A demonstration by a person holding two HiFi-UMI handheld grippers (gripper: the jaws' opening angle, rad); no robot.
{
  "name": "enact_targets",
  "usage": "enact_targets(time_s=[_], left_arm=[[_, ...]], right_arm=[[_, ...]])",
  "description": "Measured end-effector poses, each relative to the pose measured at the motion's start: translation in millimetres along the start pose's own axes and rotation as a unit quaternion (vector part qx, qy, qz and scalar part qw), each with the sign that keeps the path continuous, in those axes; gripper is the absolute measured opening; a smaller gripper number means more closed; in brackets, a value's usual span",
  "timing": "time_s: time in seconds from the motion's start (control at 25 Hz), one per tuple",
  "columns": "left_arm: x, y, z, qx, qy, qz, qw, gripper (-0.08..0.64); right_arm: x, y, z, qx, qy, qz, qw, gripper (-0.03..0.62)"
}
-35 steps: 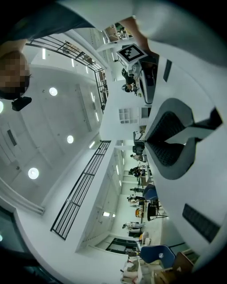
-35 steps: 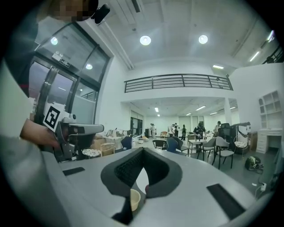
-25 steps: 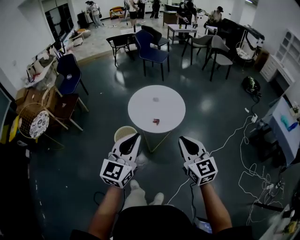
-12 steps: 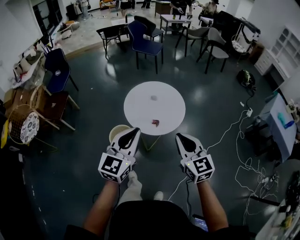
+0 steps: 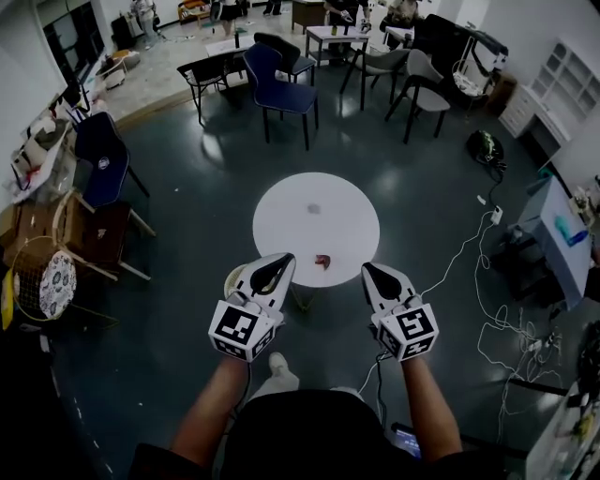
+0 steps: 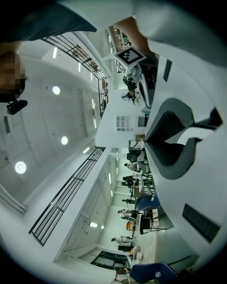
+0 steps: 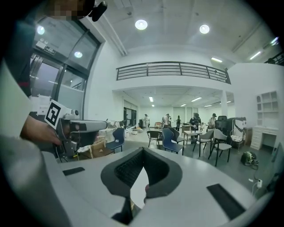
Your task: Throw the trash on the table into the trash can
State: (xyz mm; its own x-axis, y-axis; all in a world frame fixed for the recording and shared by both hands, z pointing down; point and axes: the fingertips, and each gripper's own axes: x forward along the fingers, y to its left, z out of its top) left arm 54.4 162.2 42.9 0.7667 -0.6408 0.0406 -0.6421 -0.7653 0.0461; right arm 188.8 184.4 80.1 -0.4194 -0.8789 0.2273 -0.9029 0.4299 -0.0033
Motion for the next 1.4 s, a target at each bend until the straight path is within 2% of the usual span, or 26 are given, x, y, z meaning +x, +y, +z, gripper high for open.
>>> enact_targets(time_s=[0.36,0.52,0.92,1.4], left_arm=[[18.2,43.9,-35.6,-0.013,0.029,-0.043,0.9986,0.011],[34.7,52.5,-54.9,-0.020,0.047,-0.053,0.9973,0.011],[115.6,51.3,-137.0,-0.034,0.116,-0.062,0.9907,0.011],[198.8,51.7,-236.3,-0.048,0.186,-0.066,0.9792,0.011]], right_arm=[[47.5,-5.8,-17.0,0.008,0.019,-0.038,0.999,0.015],[60.7,-16.0,-29.2,0.018,0.032,-0.041,0.998,0.015],[98.9,-85.9,-102.8,0.058,0.077,-0.036,0.995,0.015],[134.8,-141.9,-189.2,0.094,0.126,-0.009,0.988,0.015]])
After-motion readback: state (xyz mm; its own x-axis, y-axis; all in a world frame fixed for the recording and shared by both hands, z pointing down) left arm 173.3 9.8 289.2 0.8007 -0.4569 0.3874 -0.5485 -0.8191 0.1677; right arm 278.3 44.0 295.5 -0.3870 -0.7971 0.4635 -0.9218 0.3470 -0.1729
